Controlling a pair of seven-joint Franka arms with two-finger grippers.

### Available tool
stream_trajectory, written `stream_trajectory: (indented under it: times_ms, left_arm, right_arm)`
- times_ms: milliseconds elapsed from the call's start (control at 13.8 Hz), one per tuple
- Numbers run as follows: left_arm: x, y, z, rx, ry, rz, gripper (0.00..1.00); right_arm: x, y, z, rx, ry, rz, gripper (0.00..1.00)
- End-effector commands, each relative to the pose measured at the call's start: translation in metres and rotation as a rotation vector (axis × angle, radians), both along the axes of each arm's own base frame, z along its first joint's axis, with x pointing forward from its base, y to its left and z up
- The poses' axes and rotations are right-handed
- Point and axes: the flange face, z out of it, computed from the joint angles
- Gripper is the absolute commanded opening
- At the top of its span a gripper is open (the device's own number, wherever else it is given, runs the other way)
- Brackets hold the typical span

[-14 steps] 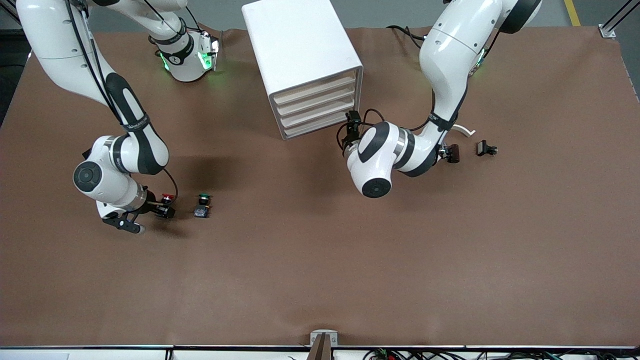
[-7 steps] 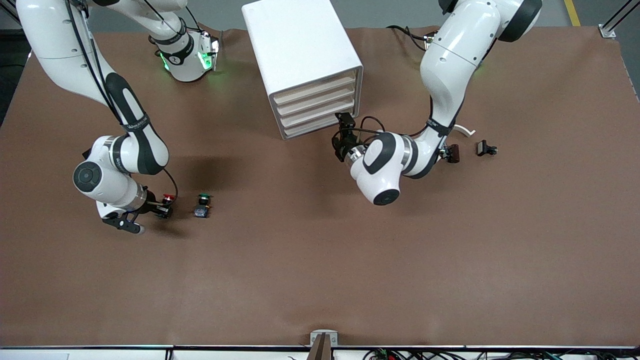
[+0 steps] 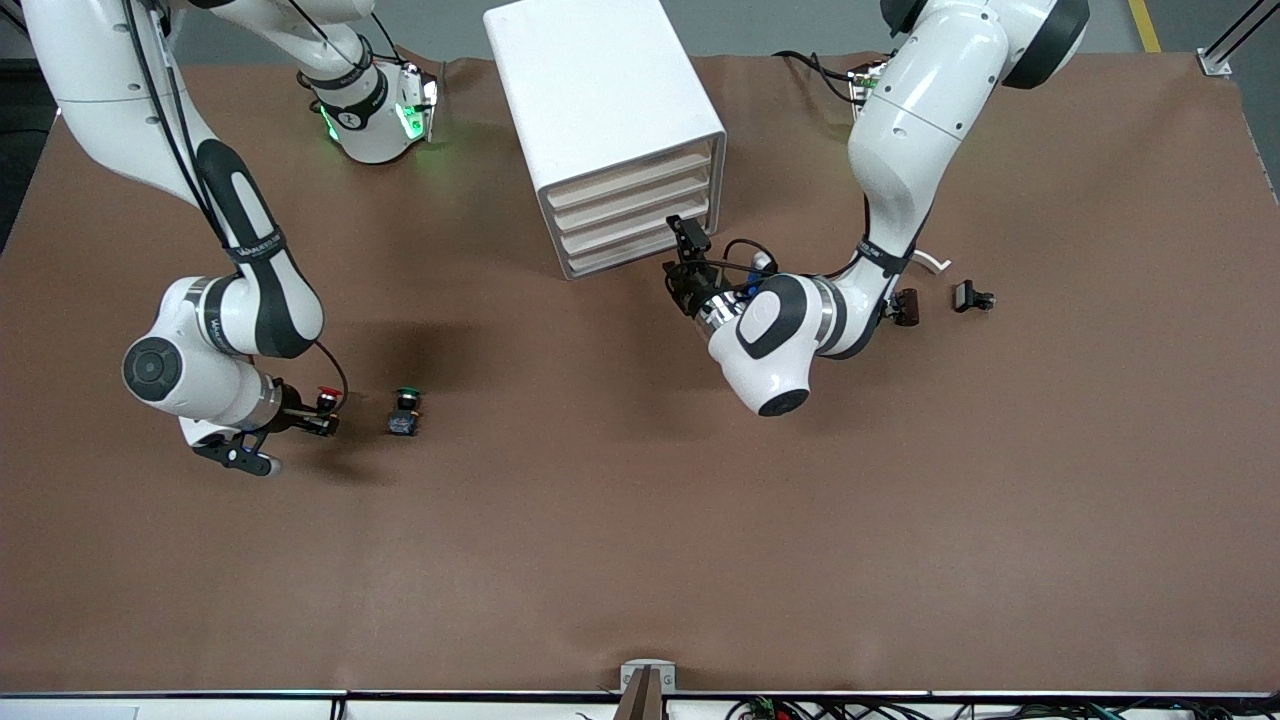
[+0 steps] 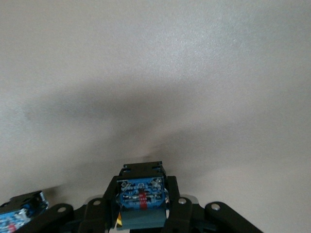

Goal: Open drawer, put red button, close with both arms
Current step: 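Grasp the uppermost drawer's handle with the left gripper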

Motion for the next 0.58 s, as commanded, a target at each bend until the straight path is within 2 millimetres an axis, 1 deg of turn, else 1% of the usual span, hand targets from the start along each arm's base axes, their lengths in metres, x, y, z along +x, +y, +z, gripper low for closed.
stream_trajectory:
  times_ms: [0, 73, 145, 218, 363, 435, 508]
  left_arm:
    - [-0.006, -0.008, 0.0, -0.006, 0.064, -0.006, 1.0]
    - [-0.009, -0.011, -0.003, -0.013, 0.076, -0.001, 0.95]
    - [-0.011, -0.013, -0.007, -0.015, 0.089, 0.005, 0.91]
    - [-0.013, -0.015, -0.009, -0.015, 0.095, 0.004, 0.9]
    - [-0.029, -0.023, -0.031, -0.004, 0.122, -0.022, 0.9]
    - [-0.035, -0.03, -0.031, -0.004, 0.124, -0.035, 0.9]
    - [-0.036, -0.032, -0.031, -0.007, 0.13, -0.03, 0.9]
  right_arm:
    - [0.001, -0.002, 0.016, 0.004, 0.0, -0.017, 0.0]
    - [0.001, -0.001, 0.02, 0.005, 0.002, -0.015, 0.0]
    - [0.002, -0.002, 0.029, 0.005, 0.0, -0.016, 0.0]
    - [0.002, -0.001, 0.034, 0.008, 0.006, -0.016, 0.0]
    - [0.003, -0.002, 0.043, 0.01, 0.028, -0.018, 0.0]
    - [0.005, -0.003, 0.045, 0.01, 0.028, -0.019, 0.0]
    - [0.005, -0.003, 0.046, 0.01, 0.028, -0.019, 0.0]
